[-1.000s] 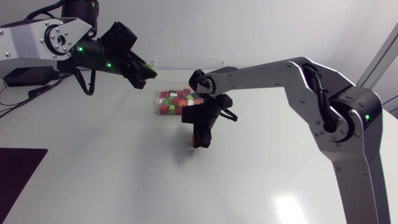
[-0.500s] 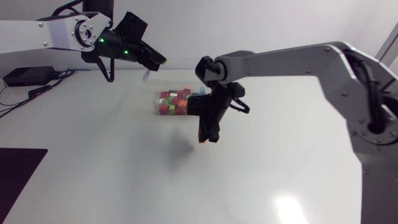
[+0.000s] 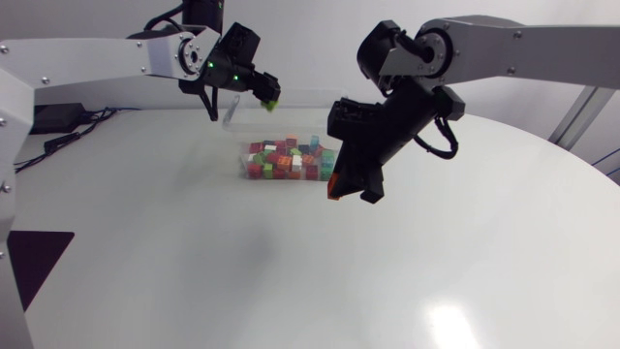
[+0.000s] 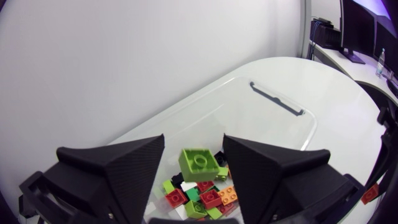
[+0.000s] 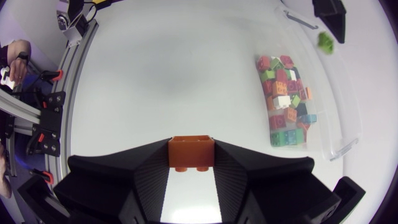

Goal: Place the duplo bricks in the container

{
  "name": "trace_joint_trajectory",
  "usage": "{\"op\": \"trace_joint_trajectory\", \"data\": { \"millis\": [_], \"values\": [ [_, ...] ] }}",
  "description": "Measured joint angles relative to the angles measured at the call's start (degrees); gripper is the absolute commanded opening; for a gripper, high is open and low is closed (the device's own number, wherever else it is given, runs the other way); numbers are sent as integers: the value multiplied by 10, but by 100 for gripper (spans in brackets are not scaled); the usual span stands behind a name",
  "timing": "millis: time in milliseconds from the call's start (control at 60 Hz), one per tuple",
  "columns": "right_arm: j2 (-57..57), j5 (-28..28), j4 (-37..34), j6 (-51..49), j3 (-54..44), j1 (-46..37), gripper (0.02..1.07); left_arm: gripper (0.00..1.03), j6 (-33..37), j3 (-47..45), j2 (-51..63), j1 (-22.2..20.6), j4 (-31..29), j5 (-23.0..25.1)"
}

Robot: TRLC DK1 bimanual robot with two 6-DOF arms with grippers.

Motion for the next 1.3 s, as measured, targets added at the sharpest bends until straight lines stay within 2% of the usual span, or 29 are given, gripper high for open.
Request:
{"op": "trace_joint_trajectory", "data": {
  "millis": [183,317,733,950,1300],
  "values": [
    [-18,-8,3,29,10,-15,33,99,0,13,22,-7,-61,-12],
    [-18,-10,40,68,29,-23,33,99,0,2,5,-7,-77,-13],
    [30,-9,184,214,124,-35,33,99,0,-176,-216,13,-83,-16],
    [117,27,276,291,172,-35,33,99,7,-305,-292,18,-68,-17],
    [211,73,383,346,237,-34,35,99,15,-389,-395,28,-59,-18]
  ]
}}
